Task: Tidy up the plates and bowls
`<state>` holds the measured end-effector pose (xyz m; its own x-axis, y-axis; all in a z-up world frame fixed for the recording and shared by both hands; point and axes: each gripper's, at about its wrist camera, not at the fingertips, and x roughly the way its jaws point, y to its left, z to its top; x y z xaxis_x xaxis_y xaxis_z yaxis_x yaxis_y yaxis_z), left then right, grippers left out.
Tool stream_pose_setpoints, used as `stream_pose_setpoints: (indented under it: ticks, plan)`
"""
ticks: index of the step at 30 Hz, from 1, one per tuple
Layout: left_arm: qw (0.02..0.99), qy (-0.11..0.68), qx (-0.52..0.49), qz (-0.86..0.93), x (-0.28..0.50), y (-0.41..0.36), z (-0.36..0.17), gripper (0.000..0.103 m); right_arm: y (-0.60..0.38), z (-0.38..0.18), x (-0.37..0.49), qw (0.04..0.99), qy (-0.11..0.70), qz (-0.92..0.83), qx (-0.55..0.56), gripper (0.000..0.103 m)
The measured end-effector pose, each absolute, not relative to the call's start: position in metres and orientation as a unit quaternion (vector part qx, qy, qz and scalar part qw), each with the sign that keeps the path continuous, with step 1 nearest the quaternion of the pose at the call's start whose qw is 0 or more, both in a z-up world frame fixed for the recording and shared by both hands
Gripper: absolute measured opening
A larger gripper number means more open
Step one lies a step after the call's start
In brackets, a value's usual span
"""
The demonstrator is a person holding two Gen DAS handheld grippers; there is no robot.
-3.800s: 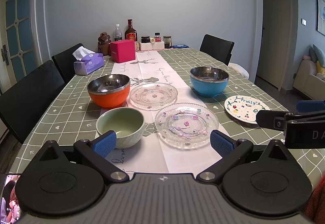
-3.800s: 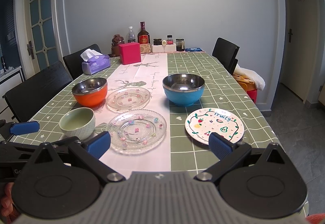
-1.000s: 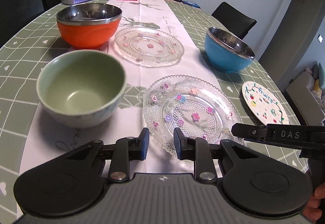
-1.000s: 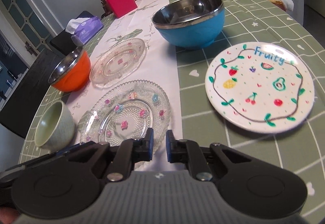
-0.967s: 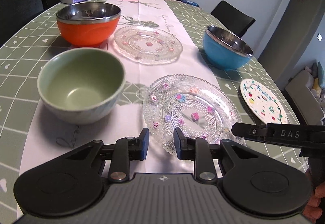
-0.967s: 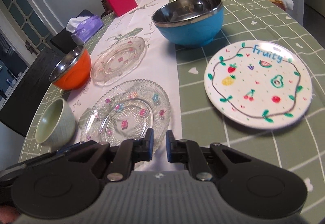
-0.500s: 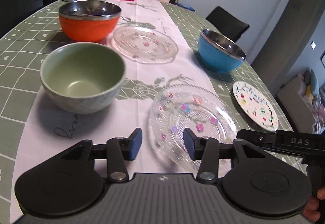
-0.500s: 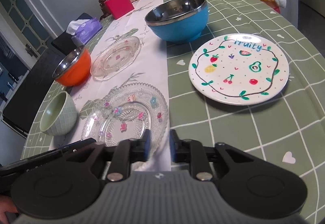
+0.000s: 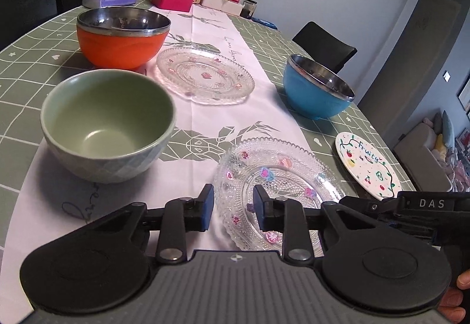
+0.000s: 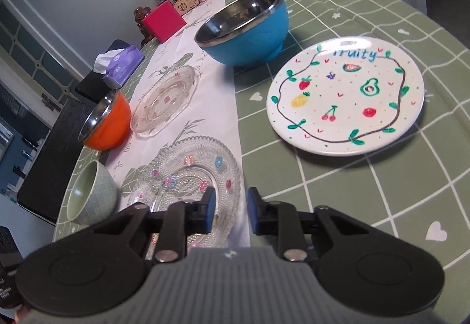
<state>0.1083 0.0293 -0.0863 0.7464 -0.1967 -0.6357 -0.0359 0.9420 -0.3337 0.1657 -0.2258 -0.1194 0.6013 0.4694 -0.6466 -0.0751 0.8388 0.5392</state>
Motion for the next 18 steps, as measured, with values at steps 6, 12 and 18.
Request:
stream_pose_setpoints:
  ticks: [6, 12, 18]
  plan:
    - [0.919, 0.356, -0.163, -0.036, 0.106, 0.03, -0.086, 0.017, -0.228, -0.121, 0.162, 0.864, 0.415, 0.151, 0.24, 0.006]
    - [0.917, 0.361, -0.167, -0.038, 0.096, 0.027, -0.082, 0.017, -0.229, -0.116, 0.154, 0.866, 0.417, 0.149, 0.231, 0.006]
    - [0.92, 0.348, -0.174, -0.055, 0.074, 0.016, -0.063, 0.017, -0.242, -0.101, 0.129, 0.87, 0.411, 0.148, 0.23, 0.007]
